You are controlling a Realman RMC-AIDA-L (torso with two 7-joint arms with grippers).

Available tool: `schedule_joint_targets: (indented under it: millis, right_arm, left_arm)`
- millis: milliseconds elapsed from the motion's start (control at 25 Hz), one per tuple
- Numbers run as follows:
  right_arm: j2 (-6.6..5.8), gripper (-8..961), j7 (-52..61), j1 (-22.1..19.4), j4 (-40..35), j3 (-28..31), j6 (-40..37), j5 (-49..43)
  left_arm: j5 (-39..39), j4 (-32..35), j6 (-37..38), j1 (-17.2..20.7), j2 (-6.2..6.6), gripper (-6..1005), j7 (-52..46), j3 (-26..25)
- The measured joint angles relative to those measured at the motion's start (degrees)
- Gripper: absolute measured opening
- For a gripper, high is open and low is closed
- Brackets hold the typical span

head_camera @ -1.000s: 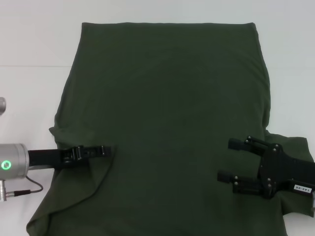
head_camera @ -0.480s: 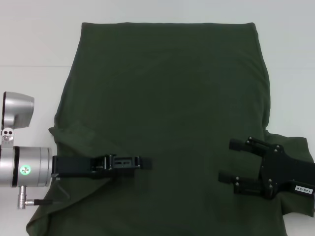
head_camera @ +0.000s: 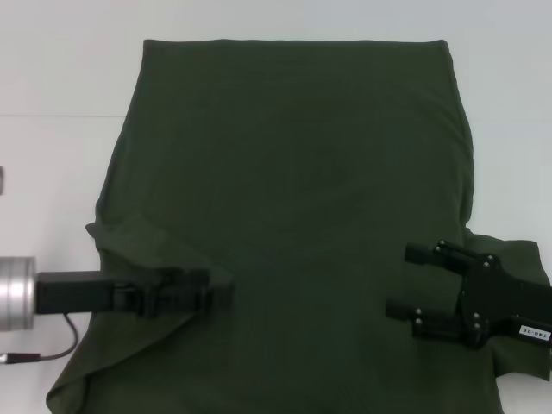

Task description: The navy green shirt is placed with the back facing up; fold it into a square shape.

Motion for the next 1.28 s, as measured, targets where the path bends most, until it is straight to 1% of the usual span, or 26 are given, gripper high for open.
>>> schedule_joint_targets:
  millis: [120,200,320,440,560,640,680,760,840,920,960,1000,1080,1160,1200,1280]
  right_arm:
    - [0.01,915,0.00,-0.05,0.61,1.40,0.17,0.00]
    - [0.02,915,0.00,-0.09,1.20,2.85,0.24,0.00]
    - [0.05,915,0.00,-0.15,2.94,5.58,1.13,0.00]
    - [0.02,916,0.00,-0.31,4.37,8.39,1.86,-0.09]
    - [0.01,916,0.60,-0.67,4.67,9.61,2.24,-0.17]
    - [-0.05,916,2.62,-0.84,4.46,10.46,2.66,-0.28]
    - [-0.28,916,4.67,-0.92,4.13,10.87,2.85,-0.37]
    - [-1.03,916,9.60,-1.19,3.11,11.21,3.15,-0.54]
    - [-2.19,915,16.32,-1.57,1.36,11.11,3.09,-0.76]
    - [-3.68,915,25.09,-1.91,-1.53,11.03,2.70,-2.37]
    - [-4.66,915,29.89,-2.00,-3.42,11.14,2.69,-3.86]
    - [-5.30,915,33.32,-2.01,-4.60,11.22,2.66,-5.16]
    - [-7.13,915,42.90,-1.86,-7.76,11.43,2.57,-8.69]
    - [-8.23,915,50.92,-1.20,-10.36,12.09,2.36,-12.20]
    - [-8.57,916,55.00,-0.69,-11.90,12.74,1.99,-14.25]
    - [-8.85,916,62.43,0.54,-14.85,14.27,0.63,-18.09]
  left_arm:
    - [0.12,3.38,1.39,1.81,-0.66,950,7.58,0.35]
    - [0.97,6.25,1.39,3.37,-1.61,950,12.79,1.60]
    - [1.48,9.06,1.17,4.99,-2.50,950,15.63,3.34]
    - [0.95,9.71,2.14,6.16,-3.09,950,18.62,3.11]
    - [0.83,9.44,3.82,6.73,-3.39,949,21.52,3.03]
    - [0.48,9.28,4.78,6.82,-3.57,949,22.26,2.97]
    - [0.27,9.22,5.03,6.78,-3.67,949,22.15,2.89]
    - [0.02,9.15,5.40,6.63,-3.74,943,21.89,2.89]
    - [-0.01,9.10,5.82,6.47,-3.73,937,21.94,3.00]
    - [-0.01,9.28,6.32,6.46,-3.74,934,22.13,3.05]
    - [-0.01,9.41,6.64,6.46,-3.74,934,22.22,3.04]
    - [-0.05,9.48,6.78,6.46,-3.71,934,22.30,3.00]
    - [-0.22,9.42,6.86,6.44,-3.55,933,22.71,2.88]
    - [-0.37,9.35,6.88,6.52,-3.50,933,24.36,2.86]
    - [-0.37,9.50,7.15,6.67,-3.61,933,26.18,2.85]
    - [-0.91,9.78,7.70,7.14,-3.85,932,29.03,2.80]
